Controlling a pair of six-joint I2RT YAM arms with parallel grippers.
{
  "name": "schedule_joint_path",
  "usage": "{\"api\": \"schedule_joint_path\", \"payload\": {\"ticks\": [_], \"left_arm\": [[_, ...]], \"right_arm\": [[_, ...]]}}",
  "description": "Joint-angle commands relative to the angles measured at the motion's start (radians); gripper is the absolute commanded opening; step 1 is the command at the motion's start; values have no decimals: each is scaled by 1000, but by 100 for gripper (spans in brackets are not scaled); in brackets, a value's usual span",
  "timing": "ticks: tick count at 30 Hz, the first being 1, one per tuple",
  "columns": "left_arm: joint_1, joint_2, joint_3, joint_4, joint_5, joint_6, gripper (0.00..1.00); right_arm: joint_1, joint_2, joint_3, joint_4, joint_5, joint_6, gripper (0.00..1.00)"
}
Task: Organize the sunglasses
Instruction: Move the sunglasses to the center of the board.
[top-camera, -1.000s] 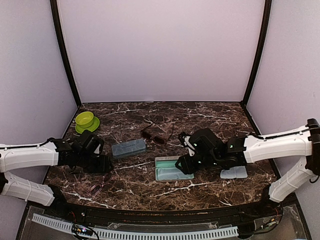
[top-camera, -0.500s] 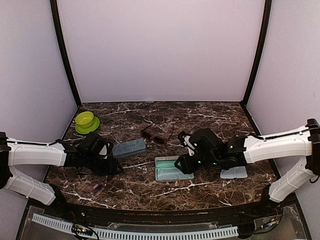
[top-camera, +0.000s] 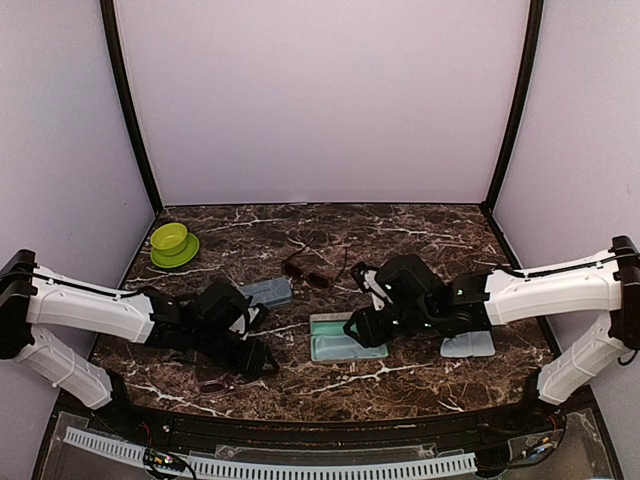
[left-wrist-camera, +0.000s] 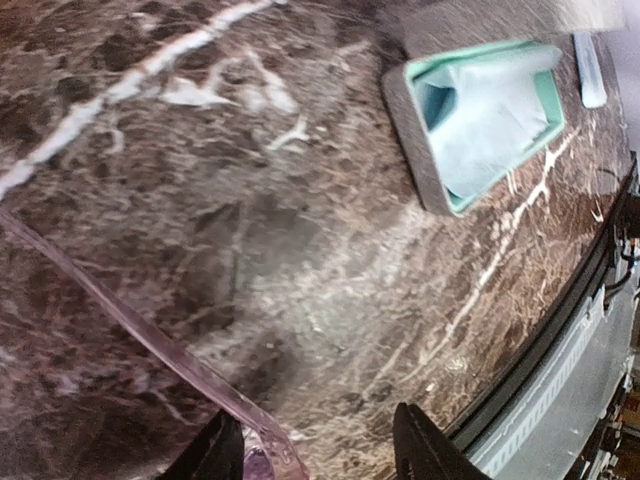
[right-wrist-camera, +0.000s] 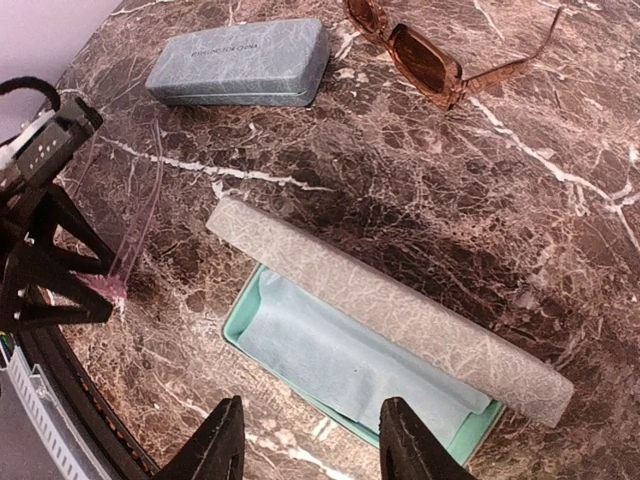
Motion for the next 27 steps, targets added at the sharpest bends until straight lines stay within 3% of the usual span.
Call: {"api": "schedule_joint_path", "payload": {"ticks": [1,5,11,17,27], "left_arm": [[-54,-30,35,55,10,3,53],[-56,-128,35,-13,-112,25,55],[-17,-279,32,-237,-328,7,57],[116,-424,-58,-320,-363,-34,56],[168,-486,-111,-343,-401,-29,57]], "right_arm": [[20,39,54,59,-36,17,46],[49,99,99,79,-60,37,45],[111,240,223,98,-109,71,43],[149,422,454,19,-148,93,43],[156,658,730,-189,-201,84,41]]}}
